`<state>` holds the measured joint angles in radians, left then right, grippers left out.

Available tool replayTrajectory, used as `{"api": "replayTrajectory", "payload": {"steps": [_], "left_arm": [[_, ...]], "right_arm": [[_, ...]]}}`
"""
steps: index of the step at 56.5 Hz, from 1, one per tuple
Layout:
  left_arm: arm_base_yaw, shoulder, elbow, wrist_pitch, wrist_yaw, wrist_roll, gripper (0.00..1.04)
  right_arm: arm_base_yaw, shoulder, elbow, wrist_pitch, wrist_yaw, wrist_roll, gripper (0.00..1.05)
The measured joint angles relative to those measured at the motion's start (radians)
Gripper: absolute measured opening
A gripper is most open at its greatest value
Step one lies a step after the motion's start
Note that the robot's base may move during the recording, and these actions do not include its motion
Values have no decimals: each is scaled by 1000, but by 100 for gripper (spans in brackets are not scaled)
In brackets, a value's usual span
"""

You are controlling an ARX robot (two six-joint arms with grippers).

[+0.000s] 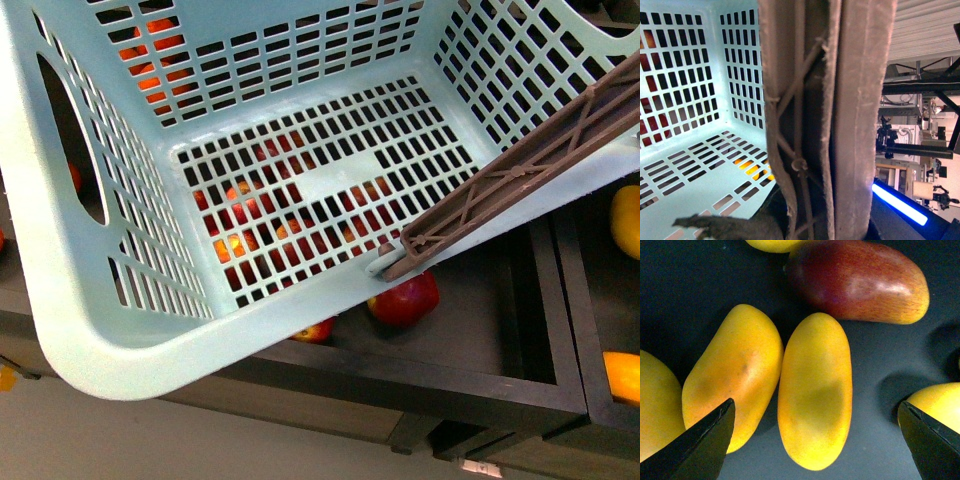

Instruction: Pick mango and avocado into basket

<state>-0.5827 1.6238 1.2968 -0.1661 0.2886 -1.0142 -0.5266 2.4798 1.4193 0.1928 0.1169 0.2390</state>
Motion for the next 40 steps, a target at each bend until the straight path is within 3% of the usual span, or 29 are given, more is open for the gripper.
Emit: {"api": "replayTrajectory", "payload": {"steps": [40], "left_arm": [[0, 0, 0, 0, 0, 0, 18]], "right_arm": [[-6, 206, 209, -96, 55, 3, 96]]}}
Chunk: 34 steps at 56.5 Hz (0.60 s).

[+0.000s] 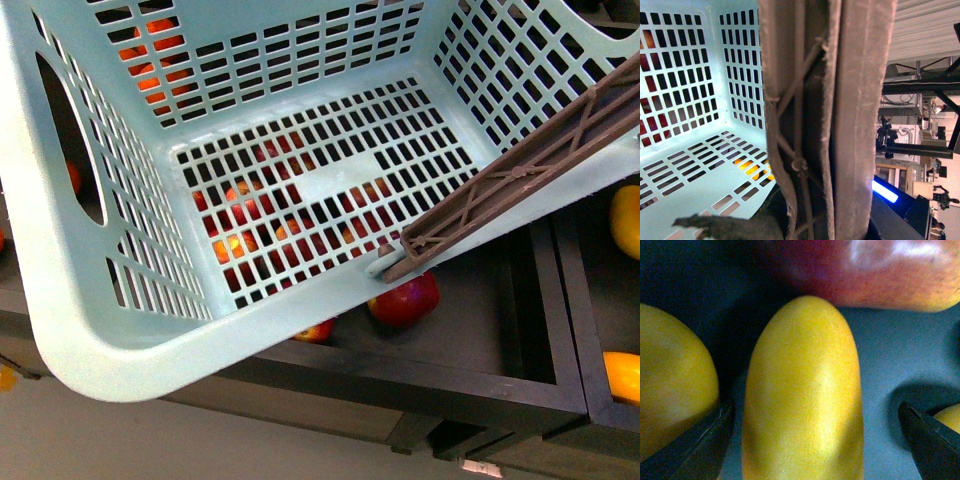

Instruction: Pick mango and avocado into basket

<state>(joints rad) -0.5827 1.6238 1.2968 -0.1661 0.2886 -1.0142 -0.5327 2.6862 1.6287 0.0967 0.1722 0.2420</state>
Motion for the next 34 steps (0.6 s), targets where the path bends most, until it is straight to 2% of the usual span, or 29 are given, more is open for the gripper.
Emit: {"api": "replayTrajectory", "payload": {"steps": [23, 29, 34], "left_arm": [[0, 0, 0, 0, 0, 0, 18], [0, 0, 0, 0, 0, 0, 18], [0, 0, 0, 0, 0, 0, 18]], "right_arm": [[14, 47, 37, -22, 1, 2, 96], [14, 48, 38, -20, -2, 5, 78], [13, 48, 28, -8, -13, 5, 67]]}}
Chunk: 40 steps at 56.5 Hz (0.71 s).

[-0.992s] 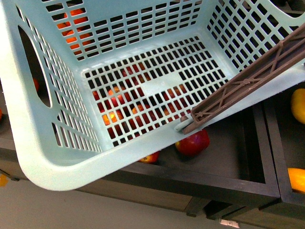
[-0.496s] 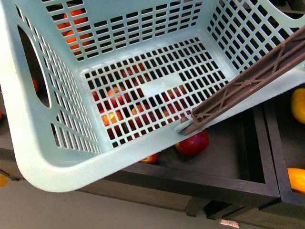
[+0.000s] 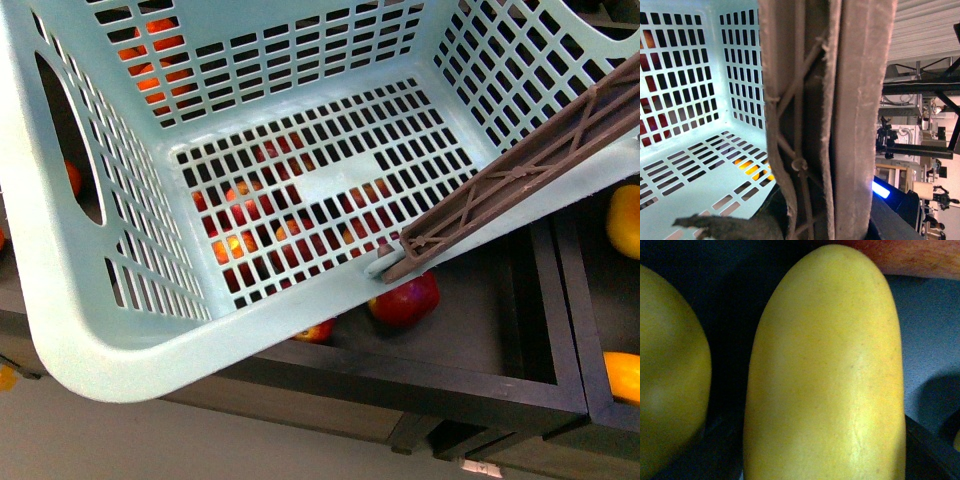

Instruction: Pick mango and avocado into basket

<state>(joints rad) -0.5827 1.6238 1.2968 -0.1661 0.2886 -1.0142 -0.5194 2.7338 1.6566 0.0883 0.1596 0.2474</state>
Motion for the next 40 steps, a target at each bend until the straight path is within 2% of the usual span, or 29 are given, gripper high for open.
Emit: {"api": "replayTrajectory", "payload": {"steps": [4, 14, 26, 40], "left_arm": [[0, 0, 0, 0, 0, 0, 18], [0, 0, 0, 0, 0, 0, 18], [0, 0, 0, 0, 0, 0, 18], [0, 0, 0, 0, 0, 0, 18]], "right_arm": [[-3, -7, -22, 21, -15, 0, 58], [-17, -53, -108, 65, -64, 3, 57], [-42, -342, -367, 206, -254, 1, 57], [-5, -795, -631, 223, -464, -11, 56]]}}
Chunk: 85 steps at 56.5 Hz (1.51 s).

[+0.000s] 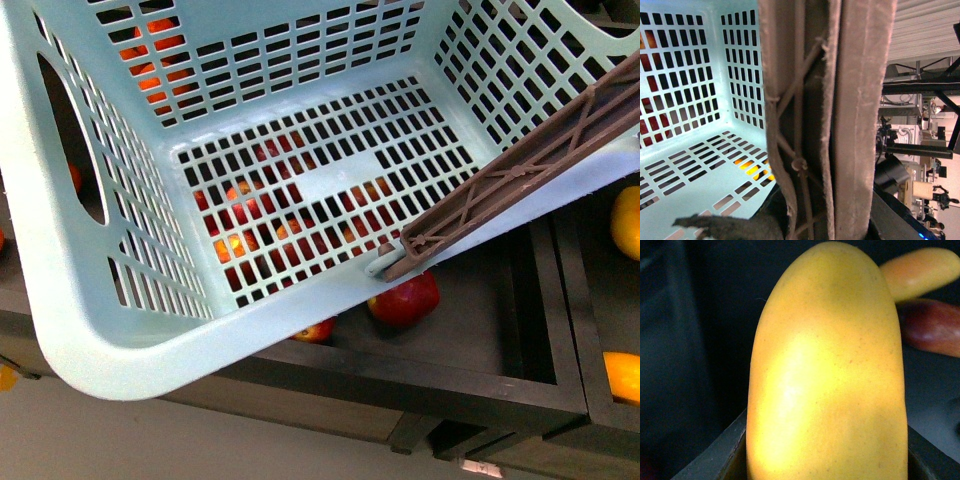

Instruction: Pick mango and avocado into basket

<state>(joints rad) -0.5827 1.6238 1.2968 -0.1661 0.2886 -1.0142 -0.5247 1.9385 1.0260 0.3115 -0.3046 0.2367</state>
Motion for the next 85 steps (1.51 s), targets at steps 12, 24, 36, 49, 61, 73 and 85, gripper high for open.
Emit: {"api": "replayTrajectory", "payload": {"steps": [12, 24, 36, 49, 61, 73, 85], "left_arm": [[0, 0, 0, 0, 0, 0, 18], [0, 0, 0, 0, 0, 0, 18], [0, 0, 0, 0, 0, 0, 18], [0, 0, 0, 0, 0, 0, 18], [0, 0, 0, 0, 0, 0, 18], [0, 0, 0, 0, 1, 0, 18], [0, 2, -2, -3, -3, 4, 18]], "right_arm": [[206, -486, -143, -15, -57, 14, 56], [472, -653, -205, -9, 28, 67, 56], [718, -639, -233, 19, 108, 105, 56], [803, -604, -247, 23, 144, 108, 56], [832, -590, -269, -11, 129, 109, 61], [832, -573, -269, -26, 153, 127, 89], [804, -588, -269, -24, 211, 146, 96]]}}
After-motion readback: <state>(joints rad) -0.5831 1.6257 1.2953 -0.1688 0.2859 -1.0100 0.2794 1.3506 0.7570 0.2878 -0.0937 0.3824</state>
